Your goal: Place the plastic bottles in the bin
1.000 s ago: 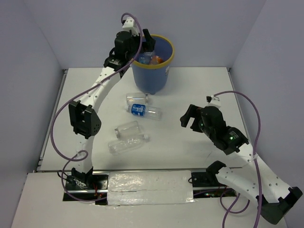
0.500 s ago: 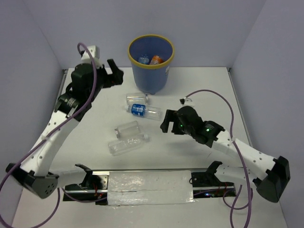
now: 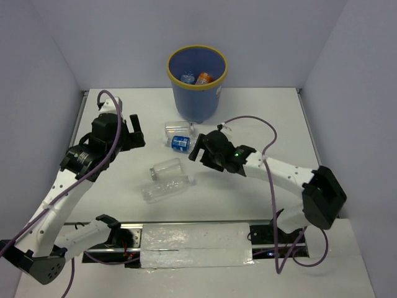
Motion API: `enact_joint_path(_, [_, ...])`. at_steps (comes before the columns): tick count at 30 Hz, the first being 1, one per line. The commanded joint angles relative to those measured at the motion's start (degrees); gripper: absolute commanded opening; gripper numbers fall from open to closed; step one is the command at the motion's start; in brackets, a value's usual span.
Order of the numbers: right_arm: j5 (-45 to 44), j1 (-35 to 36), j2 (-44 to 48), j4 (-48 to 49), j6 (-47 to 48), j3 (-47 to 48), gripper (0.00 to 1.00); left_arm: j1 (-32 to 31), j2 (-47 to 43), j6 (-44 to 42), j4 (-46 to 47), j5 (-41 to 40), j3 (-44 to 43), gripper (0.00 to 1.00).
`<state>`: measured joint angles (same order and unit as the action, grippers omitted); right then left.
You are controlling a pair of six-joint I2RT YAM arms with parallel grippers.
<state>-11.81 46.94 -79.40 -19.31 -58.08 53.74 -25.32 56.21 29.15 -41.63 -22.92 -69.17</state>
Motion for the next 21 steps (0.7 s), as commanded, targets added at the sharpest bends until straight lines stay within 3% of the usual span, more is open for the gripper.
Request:
enact_joint_path(1, [-1.81, -0.79, -4.62, 1.2, -2.29, 6.82, 1.0, -0.17, -0.57, 1.18, -0.56, -0.9, 0.61, 0.99])
enact_joint_path(5, [-3.82, -0.8, -7.87, 2.34, -6.87, 9.1, 1.0, -0.17, 0.22, 0.65, 0.06, -0.9, 0.35, 0.99])
enact_joint_path(10, [-0.24, -0.8, -10.17, 1.13, 6.99, 13.49, 1.0, -0.17, 2.24, -2.07, -2.93, 4.79, -0.71, 0.99])
enact_joint_path(13, [3.36, -0.53, -9.82, -4.13, 8.52, 16.05, 1.0, -0.17, 2.24, -1.99, -3.99, 7.53, 1.75, 0.99])
enact_joint_path(18, [12.42, -0.53, -7.62, -4.51, -6.48, 7.72, 1.0, -0.17, -0.04, -0.94, -4.34, 10.08, 5.88, 0.99])
enact_joint_path(21, [19.18, -0.18, -4.81, 7.47, -17.91, -2.38, 1.0, -0.17, -0.92, -0.67, -5.13, 8.51, 6.5, 0.99])
